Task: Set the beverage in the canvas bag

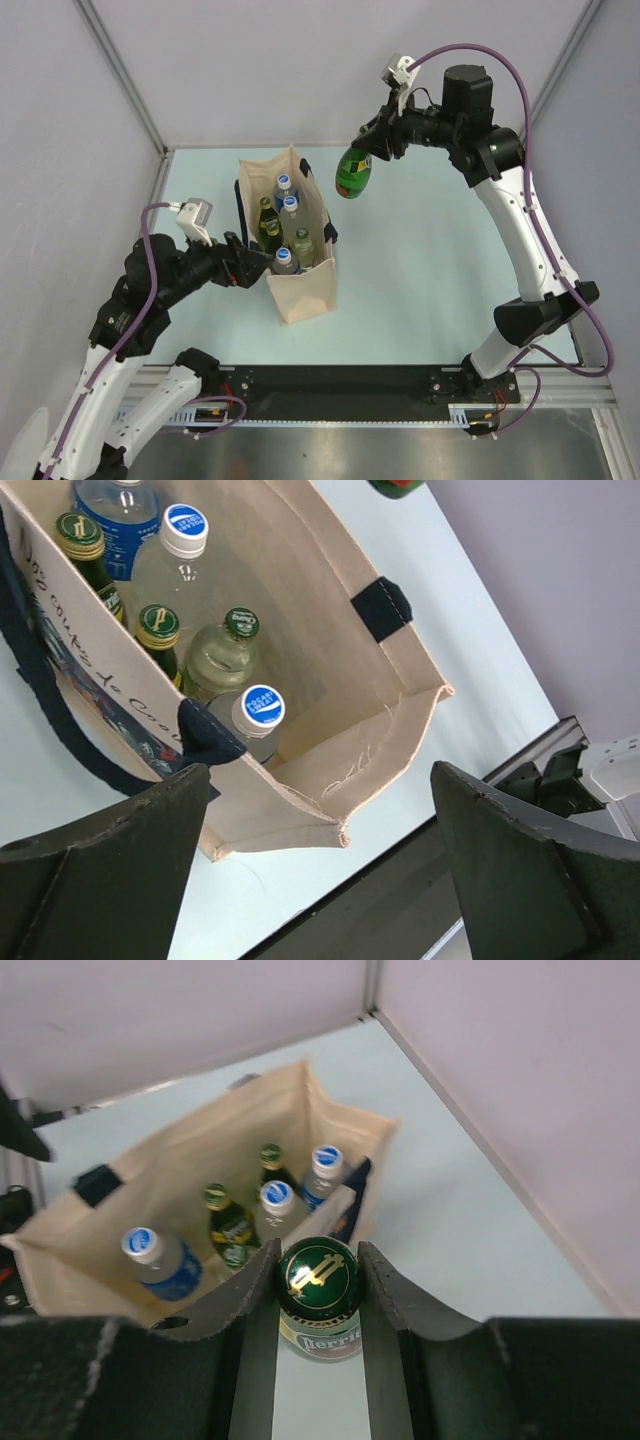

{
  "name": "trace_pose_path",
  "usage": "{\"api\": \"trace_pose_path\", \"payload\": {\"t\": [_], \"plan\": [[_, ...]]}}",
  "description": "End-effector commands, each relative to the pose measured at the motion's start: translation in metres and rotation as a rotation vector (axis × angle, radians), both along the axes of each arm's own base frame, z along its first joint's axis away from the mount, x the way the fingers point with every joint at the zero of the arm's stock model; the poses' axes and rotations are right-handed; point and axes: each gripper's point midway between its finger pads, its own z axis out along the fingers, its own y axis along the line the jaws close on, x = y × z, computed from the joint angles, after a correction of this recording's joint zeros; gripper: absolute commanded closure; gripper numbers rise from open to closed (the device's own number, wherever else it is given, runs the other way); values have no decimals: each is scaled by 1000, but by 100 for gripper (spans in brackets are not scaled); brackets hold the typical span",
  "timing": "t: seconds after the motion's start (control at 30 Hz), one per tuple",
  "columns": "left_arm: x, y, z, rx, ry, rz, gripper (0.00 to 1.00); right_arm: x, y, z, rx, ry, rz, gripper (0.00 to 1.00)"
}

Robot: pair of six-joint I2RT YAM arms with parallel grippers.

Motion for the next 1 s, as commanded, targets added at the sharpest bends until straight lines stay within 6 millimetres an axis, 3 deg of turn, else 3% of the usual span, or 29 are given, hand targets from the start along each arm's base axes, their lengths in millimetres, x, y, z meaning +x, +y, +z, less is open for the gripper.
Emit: {"api": "trace_pose_path", "payload": {"t": [0.0,0.17,0.27,0.4,0.67,0.97], "plan": [[-3,-6,5,-44,-18,-32,4,-72,17,85,112,-194,196,100],[-8,-9,-10,-68,41,-34,9,-113,42,111,154,-223,298,100],[-10,-11,-17,-73,61,-47,11,-123,57,107,149,-206,336,100],[-13,-11,-16,-84,60,-49,12,-138,82,87,114,-183,390,100],[-17,-11,-14,-113,61,-46,14,-131,111,48,43,-127,433,100],[-18,-19,-31,-148,110,-72,19,-125,126,2,-48,-68,468,100]]}}
